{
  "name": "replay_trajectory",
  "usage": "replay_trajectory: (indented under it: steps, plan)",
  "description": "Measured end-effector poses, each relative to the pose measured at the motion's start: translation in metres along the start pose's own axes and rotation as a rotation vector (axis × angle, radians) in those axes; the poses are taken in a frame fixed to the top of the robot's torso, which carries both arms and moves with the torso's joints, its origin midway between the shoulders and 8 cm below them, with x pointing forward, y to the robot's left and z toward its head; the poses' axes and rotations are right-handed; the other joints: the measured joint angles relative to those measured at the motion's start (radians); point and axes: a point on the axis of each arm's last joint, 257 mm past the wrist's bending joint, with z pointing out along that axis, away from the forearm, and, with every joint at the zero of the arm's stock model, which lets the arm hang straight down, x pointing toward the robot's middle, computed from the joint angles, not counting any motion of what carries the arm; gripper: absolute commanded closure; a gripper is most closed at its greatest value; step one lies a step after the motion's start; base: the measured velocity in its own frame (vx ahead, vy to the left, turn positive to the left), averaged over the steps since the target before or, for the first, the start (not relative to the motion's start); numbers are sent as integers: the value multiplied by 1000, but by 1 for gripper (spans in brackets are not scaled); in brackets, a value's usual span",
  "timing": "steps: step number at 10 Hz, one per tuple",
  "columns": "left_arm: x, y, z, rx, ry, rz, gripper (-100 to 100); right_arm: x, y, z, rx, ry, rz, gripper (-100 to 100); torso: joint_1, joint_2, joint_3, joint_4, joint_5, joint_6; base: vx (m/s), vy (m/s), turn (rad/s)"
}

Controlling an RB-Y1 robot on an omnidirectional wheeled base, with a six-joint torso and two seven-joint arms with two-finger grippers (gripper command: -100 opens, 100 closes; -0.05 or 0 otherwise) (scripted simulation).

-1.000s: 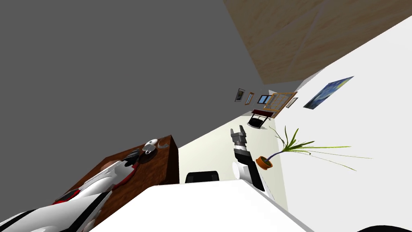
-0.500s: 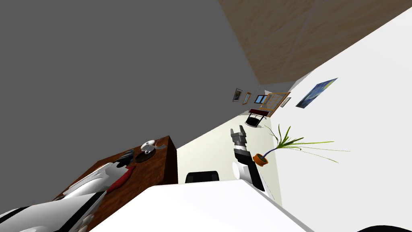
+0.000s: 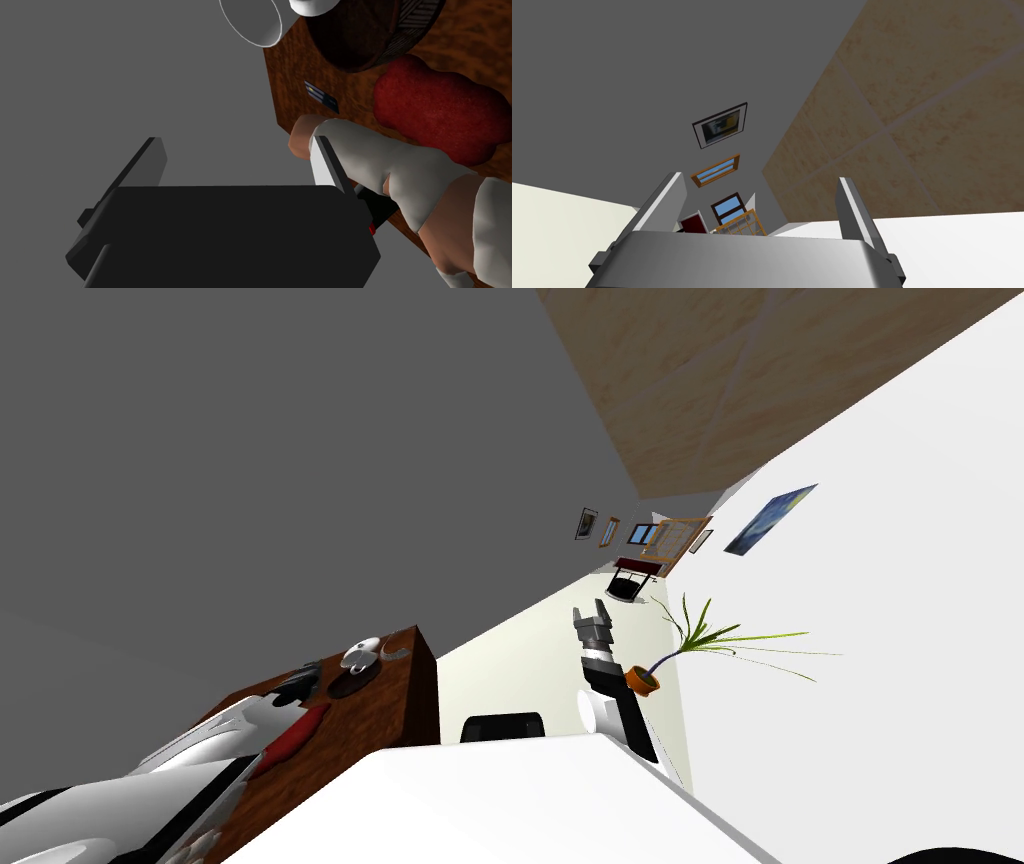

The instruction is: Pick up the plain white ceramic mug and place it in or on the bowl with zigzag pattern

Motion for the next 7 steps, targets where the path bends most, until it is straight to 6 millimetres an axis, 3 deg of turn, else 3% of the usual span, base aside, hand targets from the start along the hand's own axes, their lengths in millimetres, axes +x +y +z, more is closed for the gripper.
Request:
replay_trajectory:
  steps: [1, 2, 7]
  plan:
    - [-5, -2, 0, -1, -9, -9, -100, 0, 0, 0, 0, 0, 0, 0, 0, 0, 0, 0, 0, 0, -4, -10, -4]
    - [-5, -2, 0, 0, -8, -7, 0, 0, 0, 0, 0, 0, 0, 0, 1, -1, 0, 0, 0, 0, 0, 0, 0]
    - [-5, -2, 0, 0, -8, -7, 0, 0, 0, 0, 0, 0, 0, 0, 2, -1, -1, 0, 1, 0, 0, 0, 0]
